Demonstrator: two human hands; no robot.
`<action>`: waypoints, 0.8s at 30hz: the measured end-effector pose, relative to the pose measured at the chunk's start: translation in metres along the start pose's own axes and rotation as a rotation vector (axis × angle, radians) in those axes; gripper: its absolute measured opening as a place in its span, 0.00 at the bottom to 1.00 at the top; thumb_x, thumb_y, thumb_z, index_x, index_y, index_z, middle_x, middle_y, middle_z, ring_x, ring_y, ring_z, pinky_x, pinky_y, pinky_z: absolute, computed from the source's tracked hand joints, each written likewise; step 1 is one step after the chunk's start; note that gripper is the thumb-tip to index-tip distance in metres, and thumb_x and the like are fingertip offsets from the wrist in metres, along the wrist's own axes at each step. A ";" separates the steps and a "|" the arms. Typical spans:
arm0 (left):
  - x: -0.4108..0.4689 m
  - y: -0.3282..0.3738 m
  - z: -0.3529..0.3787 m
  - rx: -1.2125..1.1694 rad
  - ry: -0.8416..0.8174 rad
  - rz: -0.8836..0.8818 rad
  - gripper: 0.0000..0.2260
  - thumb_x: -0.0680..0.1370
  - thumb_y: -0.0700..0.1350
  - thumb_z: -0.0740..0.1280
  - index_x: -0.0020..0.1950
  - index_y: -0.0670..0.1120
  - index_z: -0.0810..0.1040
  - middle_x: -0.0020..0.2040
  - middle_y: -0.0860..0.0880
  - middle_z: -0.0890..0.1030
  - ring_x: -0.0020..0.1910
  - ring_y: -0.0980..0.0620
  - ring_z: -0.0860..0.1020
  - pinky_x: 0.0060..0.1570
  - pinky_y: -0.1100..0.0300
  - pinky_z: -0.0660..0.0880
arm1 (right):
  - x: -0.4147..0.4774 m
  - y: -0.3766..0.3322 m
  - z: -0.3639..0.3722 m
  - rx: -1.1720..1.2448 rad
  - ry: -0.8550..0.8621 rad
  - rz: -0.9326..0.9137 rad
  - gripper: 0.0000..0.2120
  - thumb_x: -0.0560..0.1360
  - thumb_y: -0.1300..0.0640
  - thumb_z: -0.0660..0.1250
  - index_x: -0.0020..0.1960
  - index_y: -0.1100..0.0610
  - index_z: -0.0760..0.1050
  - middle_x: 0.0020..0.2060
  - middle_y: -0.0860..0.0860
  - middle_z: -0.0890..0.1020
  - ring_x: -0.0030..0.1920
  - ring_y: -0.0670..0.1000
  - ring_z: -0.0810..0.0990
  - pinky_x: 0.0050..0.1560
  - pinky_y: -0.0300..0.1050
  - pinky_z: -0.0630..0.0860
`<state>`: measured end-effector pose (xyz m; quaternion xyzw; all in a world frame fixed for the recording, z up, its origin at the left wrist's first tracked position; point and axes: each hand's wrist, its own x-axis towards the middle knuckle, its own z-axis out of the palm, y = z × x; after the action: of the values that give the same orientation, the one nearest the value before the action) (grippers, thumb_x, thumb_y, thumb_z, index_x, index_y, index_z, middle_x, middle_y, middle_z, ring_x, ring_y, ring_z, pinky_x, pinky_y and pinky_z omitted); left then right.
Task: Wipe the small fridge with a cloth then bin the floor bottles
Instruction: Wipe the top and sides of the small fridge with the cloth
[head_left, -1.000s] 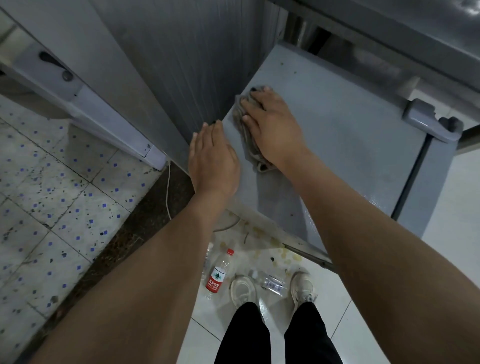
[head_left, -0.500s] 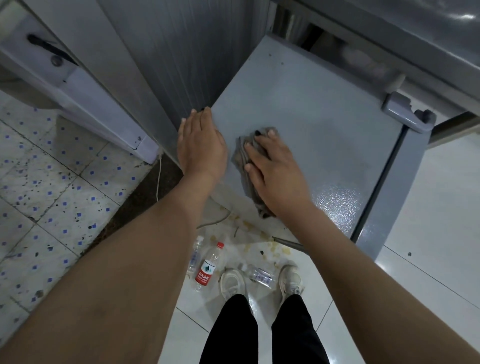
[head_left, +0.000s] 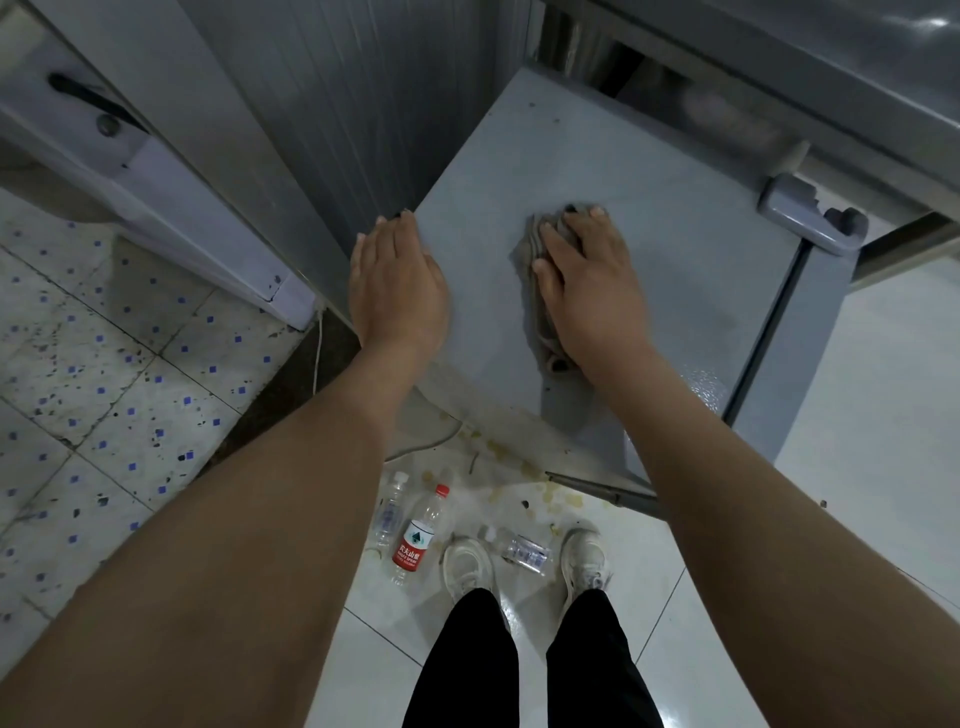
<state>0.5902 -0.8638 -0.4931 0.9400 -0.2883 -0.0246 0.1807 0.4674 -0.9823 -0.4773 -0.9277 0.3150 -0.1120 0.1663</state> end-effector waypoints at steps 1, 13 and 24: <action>0.001 0.000 0.001 0.003 0.003 0.000 0.20 0.80 0.40 0.50 0.73 0.40 0.61 0.72 0.42 0.65 0.74 0.47 0.59 0.74 0.55 0.47 | 0.006 -0.003 0.002 0.003 -0.006 0.003 0.20 0.79 0.53 0.56 0.68 0.61 0.69 0.69 0.61 0.68 0.73 0.61 0.59 0.73 0.48 0.51; 0.002 -0.001 -0.003 -0.033 -0.008 0.016 0.20 0.80 0.39 0.50 0.72 0.39 0.62 0.71 0.41 0.67 0.73 0.46 0.61 0.74 0.55 0.48 | -0.028 -0.029 0.012 0.001 -0.011 -0.272 0.19 0.77 0.52 0.57 0.61 0.61 0.76 0.62 0.59 0.77 0.67 0.60 0.71 0.69 0.49 0.62; -0.006 -0.005 -0.006 -0.024 0.120 -0.120 0.19 0.75 0.42 0.51 0.64 0.43 0.71 0.63 0.45 0.74 0.66 0.46 0.68 0.66 0.43 0.57 | 0.014 -0.043 0.024 -0.072 -0.020 -0.405 0.20 0.76 0.54 0.55 0.60 0.63 0.77 0.59 0.61 0.78 0.64 0.63 0.73 0.67 0.54 0.63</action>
<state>0.5889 -0.8551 -0.4891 0.9532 -0.2198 0.0174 0.2070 0.5094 -0.9528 -0.4815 -0.9784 0.1243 -0.1228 0.1104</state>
